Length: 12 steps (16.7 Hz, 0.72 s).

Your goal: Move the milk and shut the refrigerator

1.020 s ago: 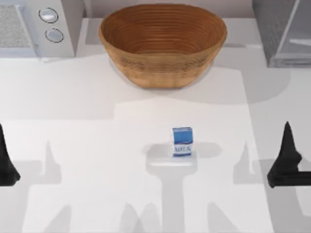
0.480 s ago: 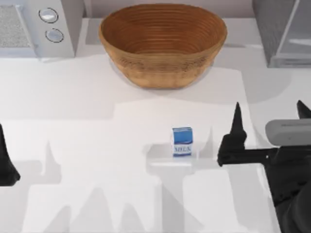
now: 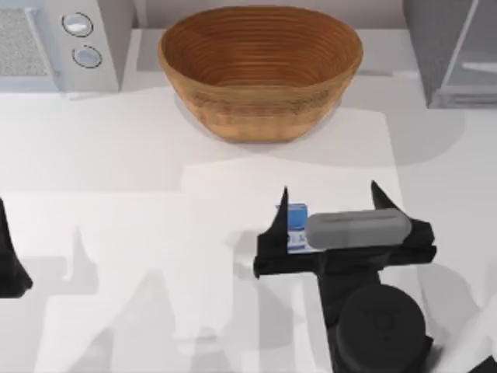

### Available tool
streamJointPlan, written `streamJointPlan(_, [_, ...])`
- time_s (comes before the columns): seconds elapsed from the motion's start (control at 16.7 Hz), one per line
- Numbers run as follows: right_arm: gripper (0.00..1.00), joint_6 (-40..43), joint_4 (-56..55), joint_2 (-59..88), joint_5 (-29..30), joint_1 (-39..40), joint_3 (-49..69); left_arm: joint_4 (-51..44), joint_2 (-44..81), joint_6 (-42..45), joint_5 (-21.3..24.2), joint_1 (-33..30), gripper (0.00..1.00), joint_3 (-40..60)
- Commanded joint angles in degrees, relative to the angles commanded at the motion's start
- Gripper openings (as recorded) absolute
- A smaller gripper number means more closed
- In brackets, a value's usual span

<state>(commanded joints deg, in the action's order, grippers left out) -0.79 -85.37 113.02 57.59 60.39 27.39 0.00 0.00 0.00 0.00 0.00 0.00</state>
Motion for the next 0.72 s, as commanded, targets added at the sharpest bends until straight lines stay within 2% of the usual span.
streamJointPlan(0.36, [1.0, -0.3, -12.3, 20.2, 1.4, 1.8, 7.3, 0.0, 0.0, 0.0, 0.0, 0.0, 1.0, 0.0])
streamJointPlan(0.72, [1.0, -0.4, -14.6, 24.1, 1.7, 2.1, 8.7, 0.0, 0.0, 0.0, 0.0, 0.0, 1.0, 0.0])
